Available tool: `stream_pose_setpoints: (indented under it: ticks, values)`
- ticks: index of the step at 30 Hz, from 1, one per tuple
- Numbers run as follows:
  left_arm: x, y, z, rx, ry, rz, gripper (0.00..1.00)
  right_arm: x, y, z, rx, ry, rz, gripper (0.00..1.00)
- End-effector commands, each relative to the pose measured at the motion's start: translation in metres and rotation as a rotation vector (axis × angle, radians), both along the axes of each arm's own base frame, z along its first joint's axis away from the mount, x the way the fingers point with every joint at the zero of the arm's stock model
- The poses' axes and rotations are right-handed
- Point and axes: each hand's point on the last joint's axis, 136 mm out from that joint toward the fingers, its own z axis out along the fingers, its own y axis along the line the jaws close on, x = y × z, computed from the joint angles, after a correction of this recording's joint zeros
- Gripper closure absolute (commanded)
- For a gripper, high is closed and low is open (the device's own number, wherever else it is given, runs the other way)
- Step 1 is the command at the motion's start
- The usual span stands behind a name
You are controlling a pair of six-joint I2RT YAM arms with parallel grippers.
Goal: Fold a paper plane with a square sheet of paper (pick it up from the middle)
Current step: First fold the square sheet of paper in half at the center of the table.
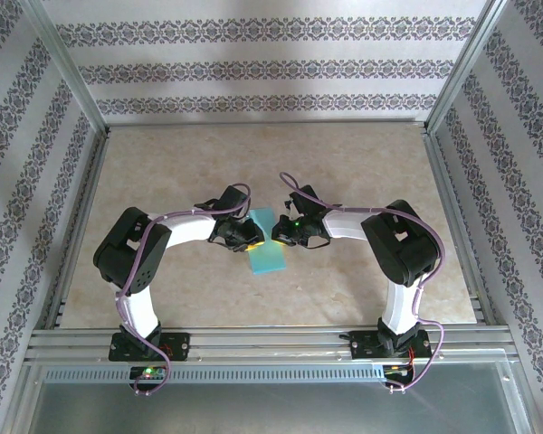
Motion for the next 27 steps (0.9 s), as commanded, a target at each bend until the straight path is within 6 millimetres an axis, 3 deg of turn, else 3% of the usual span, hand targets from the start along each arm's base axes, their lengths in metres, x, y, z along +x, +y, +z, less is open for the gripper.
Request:
stream_pose_setpoints:
  ticks: [1,6,10,16,19,27]
  values:
    - [-0.021,0.029,-0.026,0.088,0.077,0.012,0.76,-0.039,-0.049,-0.065,-0.273,0.159,-0.04,0.92]
    - [-0.028,0.047,-0.03,0.083,0.084,0.026,0.76,-0.041,-0.053,-0.067,-0.294,0.161,-0.042,0.92]
    - [-0.026,0.055,-0.016,0.042,0.048,0.029,0.76,-0.042,-0.055,-0.068,-0.307,0.161,-0.041,0.92]
    - [-0.008,0.029,0.032,-0.118,-0.067,0.026,0.76,-0.042,-0.057,-0.068,-0.318,0.159,-0.041,0.92]
    - [-0.005,0.012,0.044,-0.174,-0.097,0.022,0.76,-0.042,-0.056,-0.068,-0.323,0.157,-0.041,0.92]
    - [-0.021,-0.008,0.014,-0.209,-0.016,0.015,0.76,-0.044,-0.058,-0.071,-0.333,0.165,-0.045,0.92]
